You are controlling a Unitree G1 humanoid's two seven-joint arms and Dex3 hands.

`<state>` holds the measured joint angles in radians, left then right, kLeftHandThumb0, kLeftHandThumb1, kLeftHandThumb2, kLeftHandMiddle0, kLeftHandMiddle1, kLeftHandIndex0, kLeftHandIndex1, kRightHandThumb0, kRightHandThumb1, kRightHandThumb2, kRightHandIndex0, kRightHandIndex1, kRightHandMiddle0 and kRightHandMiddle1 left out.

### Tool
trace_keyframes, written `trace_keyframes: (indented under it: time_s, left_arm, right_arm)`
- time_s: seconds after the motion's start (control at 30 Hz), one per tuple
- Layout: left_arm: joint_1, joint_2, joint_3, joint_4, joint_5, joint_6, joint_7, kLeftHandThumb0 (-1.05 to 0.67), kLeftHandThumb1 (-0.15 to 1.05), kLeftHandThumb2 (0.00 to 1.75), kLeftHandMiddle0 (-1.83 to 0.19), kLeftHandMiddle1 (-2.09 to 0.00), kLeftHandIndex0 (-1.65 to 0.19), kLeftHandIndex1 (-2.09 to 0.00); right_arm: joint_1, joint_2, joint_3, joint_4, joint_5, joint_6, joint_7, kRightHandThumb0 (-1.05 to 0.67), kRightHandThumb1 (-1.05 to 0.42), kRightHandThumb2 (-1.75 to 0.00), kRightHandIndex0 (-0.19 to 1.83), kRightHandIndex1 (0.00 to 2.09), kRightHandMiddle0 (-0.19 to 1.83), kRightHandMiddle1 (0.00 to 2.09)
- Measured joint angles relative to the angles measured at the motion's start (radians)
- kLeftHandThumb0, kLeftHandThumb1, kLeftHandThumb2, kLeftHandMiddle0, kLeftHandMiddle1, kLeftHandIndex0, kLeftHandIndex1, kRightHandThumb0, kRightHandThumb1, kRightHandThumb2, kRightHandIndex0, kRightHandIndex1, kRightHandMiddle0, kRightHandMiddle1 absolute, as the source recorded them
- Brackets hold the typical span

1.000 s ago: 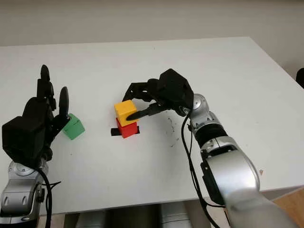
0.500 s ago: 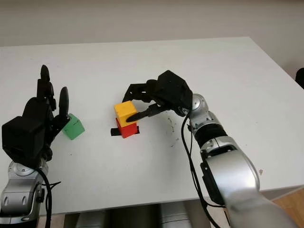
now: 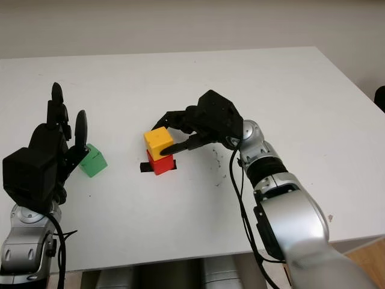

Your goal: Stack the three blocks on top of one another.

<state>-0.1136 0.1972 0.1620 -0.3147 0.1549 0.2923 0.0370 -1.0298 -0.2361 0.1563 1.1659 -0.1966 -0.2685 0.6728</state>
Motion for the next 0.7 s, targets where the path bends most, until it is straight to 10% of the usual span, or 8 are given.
trace_keyframes:
  time_s: [0.23,0.7]
  left_arm:
    - [0.001,-0.001,0.0,0.0,0.0,-0.001,0.0,-0.75,1.05,0.68,0.19,-0.03,0.19,-0.03]
    - [0.006,-0.008,0.0,-0.003,0.0,-0.003,0.005,-0.76,1.05,0.68,0.18,-0.04,0.18,-0.03]
  right_arm:
    - [0.0,-0.02,-0.002,-0.015,0.016,-0.056,0.057,-0.78,-0.87,-0.05,-0.19,0.0,-0.16,0.17]
    - [0.029,-0.114,-0.077,-0.204,0.18,-0.148,0.248,-0.94,-0.89,-0.06,-0.19,0.0,-0.19,0.0]
